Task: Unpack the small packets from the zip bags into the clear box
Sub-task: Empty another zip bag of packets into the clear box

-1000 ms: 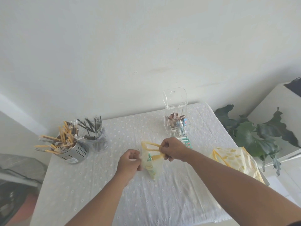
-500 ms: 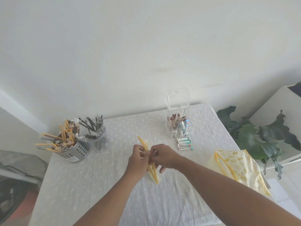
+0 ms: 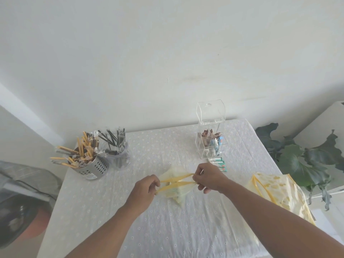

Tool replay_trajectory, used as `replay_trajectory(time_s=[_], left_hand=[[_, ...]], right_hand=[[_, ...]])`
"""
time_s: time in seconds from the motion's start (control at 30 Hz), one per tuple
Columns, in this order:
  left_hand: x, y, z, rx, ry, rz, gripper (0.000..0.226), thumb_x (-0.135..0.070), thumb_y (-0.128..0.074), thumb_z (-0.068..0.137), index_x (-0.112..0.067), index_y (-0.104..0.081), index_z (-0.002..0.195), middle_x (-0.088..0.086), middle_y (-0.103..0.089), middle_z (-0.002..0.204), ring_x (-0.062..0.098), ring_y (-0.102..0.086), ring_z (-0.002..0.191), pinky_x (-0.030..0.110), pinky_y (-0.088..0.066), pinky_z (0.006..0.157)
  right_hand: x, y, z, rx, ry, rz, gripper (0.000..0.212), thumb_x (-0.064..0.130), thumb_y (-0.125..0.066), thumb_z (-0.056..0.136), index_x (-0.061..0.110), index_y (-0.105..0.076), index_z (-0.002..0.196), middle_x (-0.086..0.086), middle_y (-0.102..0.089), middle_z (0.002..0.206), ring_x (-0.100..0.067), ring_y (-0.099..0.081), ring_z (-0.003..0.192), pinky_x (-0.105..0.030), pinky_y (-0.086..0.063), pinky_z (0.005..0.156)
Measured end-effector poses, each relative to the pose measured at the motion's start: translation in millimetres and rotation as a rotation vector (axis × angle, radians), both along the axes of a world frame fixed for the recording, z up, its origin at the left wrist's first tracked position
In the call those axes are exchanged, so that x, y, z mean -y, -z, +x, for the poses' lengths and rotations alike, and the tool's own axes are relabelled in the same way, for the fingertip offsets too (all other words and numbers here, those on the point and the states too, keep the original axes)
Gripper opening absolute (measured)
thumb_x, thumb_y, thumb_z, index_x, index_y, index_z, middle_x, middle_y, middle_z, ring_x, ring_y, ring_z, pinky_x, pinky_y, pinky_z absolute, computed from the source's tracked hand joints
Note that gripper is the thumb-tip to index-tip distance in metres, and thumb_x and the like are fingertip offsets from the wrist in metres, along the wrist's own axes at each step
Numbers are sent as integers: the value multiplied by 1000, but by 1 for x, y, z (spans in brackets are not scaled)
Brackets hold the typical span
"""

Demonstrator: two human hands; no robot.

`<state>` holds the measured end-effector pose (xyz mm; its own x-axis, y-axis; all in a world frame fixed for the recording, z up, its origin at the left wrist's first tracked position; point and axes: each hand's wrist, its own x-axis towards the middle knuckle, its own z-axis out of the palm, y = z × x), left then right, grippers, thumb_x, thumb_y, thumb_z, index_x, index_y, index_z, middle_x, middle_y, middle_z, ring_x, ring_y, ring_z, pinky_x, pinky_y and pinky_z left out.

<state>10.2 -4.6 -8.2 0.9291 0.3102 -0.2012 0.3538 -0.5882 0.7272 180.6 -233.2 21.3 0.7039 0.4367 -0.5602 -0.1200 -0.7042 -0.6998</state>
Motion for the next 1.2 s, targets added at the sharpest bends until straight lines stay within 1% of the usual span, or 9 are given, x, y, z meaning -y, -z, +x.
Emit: replay_trajectory(time_s=[0.13,0.3,0.43,0.5,0.6,0.83,0.93,1.07,1.2], left_hand=[[-4,-1,-2,-42,158,-12,15,-29,-52,105,-34,-61,115,-27,-61,105,-6,-60,98,16,-48,83],[-3,-2,2,-82,272,-39,41,-31,-69,95,-36,-51,132,-22,-60,117,-1,-62,102,19,-51,92],[-3,1,6,6,245,19,36,-32,-71,94,-30,-59,128,-11,-66,106,2,-66,95,30,-58,89],[-1,0,8,19,227,21,37,-40,-72,92,-30,-61,125,-8,-67,108,1,-66,97,27,-58,89],[2,2,9,34,219,43,38,-50,-68,90,-28,-62,120,-9,-70,111,2,-68,102,23,-57,90],[5,20,-8,240,138,322,11,-30,-70,94,-19,-72,92,-13,-65,104,3,-64,84,21,-58,69],[8,26,-14,268,26,324,11,-13,-83,83,-17,-77,91,-12,-66,99,2,-64,82,11,-52,69],[17,33,-17,236,-122,214,16,-6,-77,86,-21,-73,90,-13,-69,89,6,-65,76,26,-59,70],[28,42,-22,139,-153,191,19,-10,-72,89,-26,-62,84,-11,-61,80,11,-59,72,30,-55,66]], right_hand=[[15,-2,10,-30,-66,-41,18,18,-75,92,4,-64,95,-15,-76,84,-16,-73,63,-29,-57,50],[28,-11,18,-2,-217,-103,31,38,-79,90,10,-67,98,-5,-77,88,-10,-71,68,-29,-59,56],[10,-23,11,463,-272,-74,45,63,-73,86,27,-66,110,13,-64,99,1,-60,83,-21,-48,70],[-8,-26,0,672,-275,132,32,51,-73,91,24,-69,108,11,-63,94,-1,-58,77,-20,-46,69],[-36,-23,-15,636,-468,305,14,28,-71,96,15,-76,98,3,-72,85,-8,-65,72,-21,-53,69],[-66,44,-15,335,-577,-258,28,19,-59,98,14,-75,121,-4,-71,126,-26,-68,113,-31,-55,93],[-79,51,-21,349,-515,-376,28,18,-68,92,13,-72,119,-5,-71,116,-25,-70,103,-33,-59,82],[-90,53,-35,449,-498,-523,25,34,-71,90,22,-67,112,2,-64,90,-23,-65,82,-30,-48,66],[-91,75,-56,466,-544,-611,32,24,-61,98,18,-62,130,-4,-60,127,-26,-66,112,-32,-47,73]])
